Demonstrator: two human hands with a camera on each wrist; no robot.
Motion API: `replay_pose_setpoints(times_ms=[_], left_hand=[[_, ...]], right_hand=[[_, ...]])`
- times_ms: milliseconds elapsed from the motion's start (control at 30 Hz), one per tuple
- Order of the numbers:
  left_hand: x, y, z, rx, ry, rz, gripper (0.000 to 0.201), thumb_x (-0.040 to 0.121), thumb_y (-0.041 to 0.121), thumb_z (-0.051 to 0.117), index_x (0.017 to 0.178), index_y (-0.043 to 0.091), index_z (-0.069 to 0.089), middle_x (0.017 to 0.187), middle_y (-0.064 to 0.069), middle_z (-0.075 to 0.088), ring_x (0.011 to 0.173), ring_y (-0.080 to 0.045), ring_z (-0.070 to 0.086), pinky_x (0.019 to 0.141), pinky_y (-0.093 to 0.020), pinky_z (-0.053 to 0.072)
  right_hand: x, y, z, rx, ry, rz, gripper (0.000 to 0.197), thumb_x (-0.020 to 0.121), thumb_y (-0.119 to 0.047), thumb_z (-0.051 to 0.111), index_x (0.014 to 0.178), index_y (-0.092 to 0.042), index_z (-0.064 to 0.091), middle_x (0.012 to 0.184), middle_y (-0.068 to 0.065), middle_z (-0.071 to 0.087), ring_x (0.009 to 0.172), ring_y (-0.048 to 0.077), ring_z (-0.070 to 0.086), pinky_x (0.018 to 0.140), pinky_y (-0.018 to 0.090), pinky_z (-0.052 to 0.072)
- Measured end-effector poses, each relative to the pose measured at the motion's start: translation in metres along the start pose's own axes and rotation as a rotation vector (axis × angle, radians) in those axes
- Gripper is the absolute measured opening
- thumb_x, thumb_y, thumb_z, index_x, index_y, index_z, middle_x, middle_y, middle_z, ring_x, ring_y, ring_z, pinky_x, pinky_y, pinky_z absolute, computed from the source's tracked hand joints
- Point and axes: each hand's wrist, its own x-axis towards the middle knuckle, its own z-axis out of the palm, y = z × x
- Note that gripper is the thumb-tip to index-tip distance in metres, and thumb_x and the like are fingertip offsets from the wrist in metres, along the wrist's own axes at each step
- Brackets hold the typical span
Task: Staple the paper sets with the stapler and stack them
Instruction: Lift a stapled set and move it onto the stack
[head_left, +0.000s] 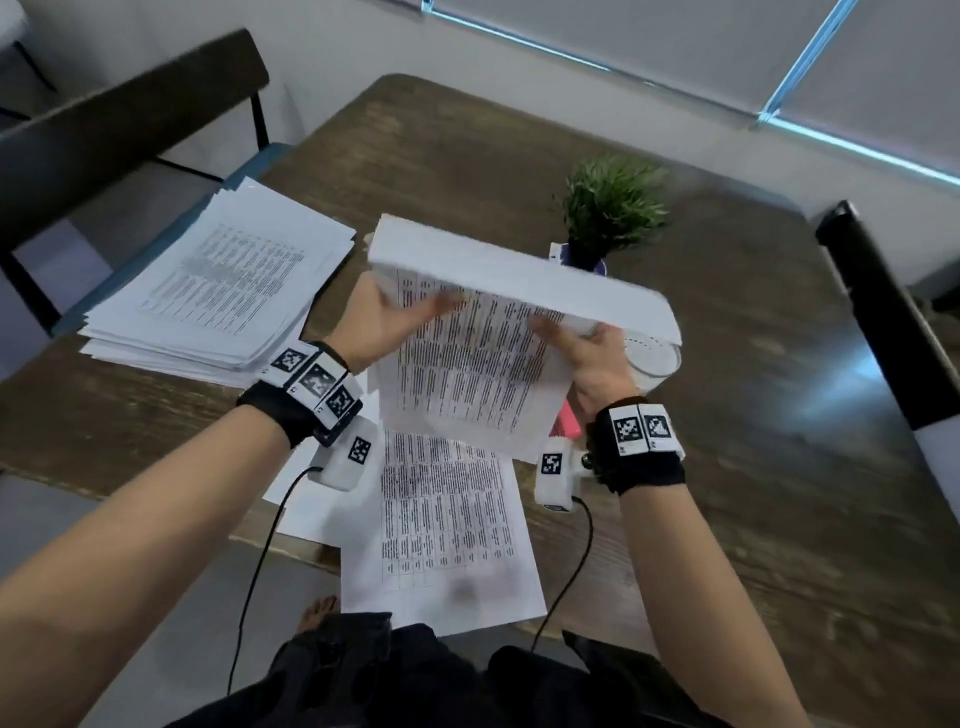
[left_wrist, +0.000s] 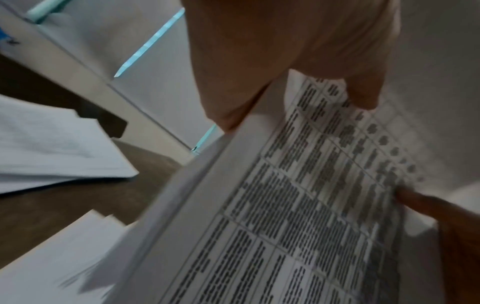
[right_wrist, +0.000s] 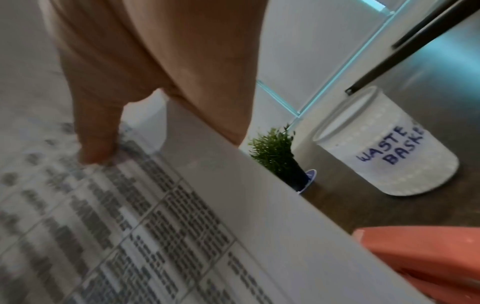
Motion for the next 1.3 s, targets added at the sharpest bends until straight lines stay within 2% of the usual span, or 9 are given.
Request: replay_pose_setpoints(times_ms=[167, 300, 433, 700, 833, 1000, 1100, 1167, 1300], left_hand=[[0.006, 0.027, -0.002, 0.094, -0.029, 0.114, 0.017, 0.083, 0.033, 0.074, 0.099, 0.028, 0.067, 0.104, -0.012, 0.072, 0.094, -0.018, 0.069, 0.088, -0.047, 0.055], [0.006, 0.032, 0.0, 0.076, -0.021, 0.128, 0.011, 0.085, 0.03, 0.073, 0.091, 0.028, 0.064, 0.103, -0.024, 0.068, 0.091, -0.031, 0.066, 0.088, -0.058, 0.049], [0.005, 0.039, 0.006, -0.015, 0.108, 0.177, 0.013, 0.087, 0.026, 0.071, 0.077, 0.034, 0.072, 0.073, 0.015, 0.069, 0.074, -0.007, 0.063, 0.075, -0.04, 0.053], [0.008, 0.003, -0.008, -0.11, 0.123, 0.058, 0.007, 0.088, 0.025, 0.069, 0.09, 0.018, 0.068, 0.083, 0.008, 0.074, 0.082, -0.007, 0.071, 0.067, -0.022, 0.056], [0.008, -0.028, -0.009, -0.048, 0.058, 0.037, 0.031, 0.077, 0.048, 0.066, 0.094, 0.023, 0.068, 0.087, 0.01, 0.075, 0.087, -0.007, 0.071, 0.072, -0.023, 0.056], [0.004, -0.058, -0.006, 0.088, 0.06, -0.008, 0.036, 0.079, 0.043, 0.068, 0.074, 0.01, 0.055, 0.053, 0.013, 0.051, 0.047, -0.005, 0.044, 0.046, -0.019, 0.036], [0.002, -0.06, -0.006, 0.13, 0.098, -0.001, 0.04, 0.085, 0.031, 0.069, 0.062, 0.002, 0.052, 0.04, 0.011, 0.043, 0.035, -0.001, 0.034, 0.034, -0.016, 0.028], [0.001, -0.054, -0.005, 0.166, 0.1, 0.026, 0.031, 0.086, 0.026, 0.07, 0.059, 0.019, 0.057, 0.044, 0.011, 0.049, 0.038, -0.003, 0.039, 0.036, -0.018, 0.032], [0.002, -0.042, 0.003, 0.303, 0.038, 0.164, 0.031, 0.084, 0.024, 0.074, 0.057, 0.033, 0.064, 0.047, 0.016, 0.054, 0.042, -0.002, 0.046, 0.043, -0.019, 0.039]], right_hand=[[-0.002, -0.028, 0.0, -0.083, 0.085, -0.195, 0.025, 0.08, -0.008, 0.078, 0.102, 0.0, 0.069, 0.099, 0.01, 0.074, 0.094, 0.022, 0.071, 0.088, 0.037, 0.056], [-0.001, -0.032, 0.005, -0.026, 0.089, -0.248, 0.016, 0.081, -0.001, 0.074, 0.096, -0.007, 0.07, 0.095, 0.008, 0.074, 0.091, 0.023, 0.071, 0.085, 0.037, 0.057], [-0.004, -0.038, 0.018, 0.013, 0.115, -0.323, 0.015, 0.084, -0.003, 0.072, 0.092, -0.015, 0.069, 0.091, -0.002, 0.074, 0.091, 0.016, 0.071, 0.087, 0.034, 0.056], [-0.001, -0.015, 0.015, -0.005, 0.171, -0.25, 0.027, 0.078, -0.009, 0.079, 0.101, -0.012, 0.065, 0.1, 0.005, 0.072, 0.094, 0.017, 0.07, 0.084, 0.034, 0.056], [-0.007, -0.002, 0.02, -0.003, 0.13, -0.095, 0.028, 0.074, -0.005, 0.081, 0.096, -0.017, 0.068, 0.098, 0.003, 0.074, 0.096, 0.018, 0.071, 0.087, 0.037, 0.057], [-0.008, 0.011, 0.025, -0.02, 0.101, -0.041, 0.039, 0.07, -0.018, 0.087, 0.105, -0.013, 0.069, 0.106, 0.007, 0.073, 0.103, 0.022, 0.069, 0.094, 0.051, 0.053], [-0.01, -0.004, 0.025, -0.444, 0.246, -0.278, 0.081, 0.066, -0.04, 0.086, 0.132, -0.01, 0.05, 0.13, 0.006, 0.055, 0.121, 0.02, 0.053, 0.103, 0.049, 0.046], [-0.011, -0.03, 0.026, -0.77, 0.433, -0.635, 0.1, 0.065, -0.049, 0.083, 0.143, -0.008, 0.036, 0.145, 0.011, 0.036, 0.135, 0.022, 0.035, 0.114, 0.049, 0.031], [-0.014, -0.083, 0.044, -1.167, 0.287, -1.0, 0.086, 0.073, -0.057, 0.069, 0.144, -0.016, 0.043, 0.15, 0.004, 0.04, 0.142, 0.022, 0.031, 0.113, 0.058, 0.001]])
